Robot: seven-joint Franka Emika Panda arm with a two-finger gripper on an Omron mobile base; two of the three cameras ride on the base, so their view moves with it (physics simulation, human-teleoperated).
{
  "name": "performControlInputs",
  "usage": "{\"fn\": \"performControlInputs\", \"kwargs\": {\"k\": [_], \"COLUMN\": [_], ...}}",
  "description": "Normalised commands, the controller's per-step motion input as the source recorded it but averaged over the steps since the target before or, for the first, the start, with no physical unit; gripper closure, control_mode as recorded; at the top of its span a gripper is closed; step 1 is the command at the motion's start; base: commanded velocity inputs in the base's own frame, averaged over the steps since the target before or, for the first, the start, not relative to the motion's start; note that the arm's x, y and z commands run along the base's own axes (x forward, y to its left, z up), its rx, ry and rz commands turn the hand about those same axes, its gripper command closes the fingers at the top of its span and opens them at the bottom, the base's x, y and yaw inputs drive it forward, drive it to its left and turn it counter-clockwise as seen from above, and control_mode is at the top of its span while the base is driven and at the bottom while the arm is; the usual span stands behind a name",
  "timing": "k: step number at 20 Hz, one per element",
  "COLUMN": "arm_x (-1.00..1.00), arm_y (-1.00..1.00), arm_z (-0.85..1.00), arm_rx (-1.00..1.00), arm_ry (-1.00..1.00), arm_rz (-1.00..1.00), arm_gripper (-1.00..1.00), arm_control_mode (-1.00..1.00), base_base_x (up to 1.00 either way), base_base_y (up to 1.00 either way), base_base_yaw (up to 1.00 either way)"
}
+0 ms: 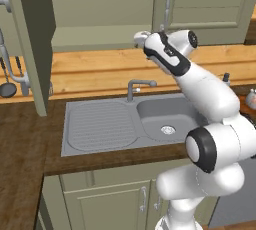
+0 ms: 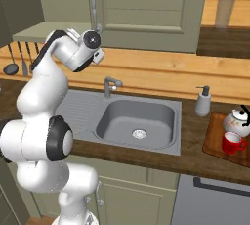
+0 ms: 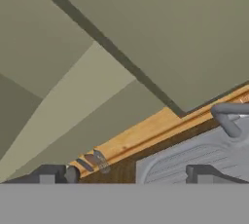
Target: Pick the kettle from the counter and place it on the tray. Then pick the mug from the cabinet and place it on the tray. Then close the cabinet doors.
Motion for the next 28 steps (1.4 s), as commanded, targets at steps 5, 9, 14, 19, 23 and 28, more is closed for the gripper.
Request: {"fn": "performControlInputs", "kwargs": {"k": [5, 9, 14, 19, 23, 28], "arm_x": [-0.28, -0.77, -0.31, -0.01, -0.11, -0.31], "arm_y": [0.97, 0.54, 0.38, 0.21, 0.01, 0.0], "arm_z": [-0.13, 0.0, -0.02, 0.05, 0.16, 0.04], "arm_rx": [-0.08, -0.17, -0.22, -0.08, -0.09, -0.09], "arm_ry": [-0.02, -0.19, 0.01, 0.0, -0.01, -0.16], "arm_rz": [0.0, -0.01, -0.14, -0.17, -0.21, -0.14], "arm_gripper": [-1.0, -1.0, -1.0, -1.0, -1.0, -1.0], "arm_control_mode": [-1.0, -1.0, -1.0, -1.0, -1.0, -1.0], "base_base_x": [0.0, 0.0, 0.0, 0.0, 0.0, 0.0], "base_base_y": [0.0, 0.0, 0.0, 0.0, 0.0, 0.0], "base_base_yaw": [0.0, 0.0, 0.0, 0.0, 0.0, 0.0]}}
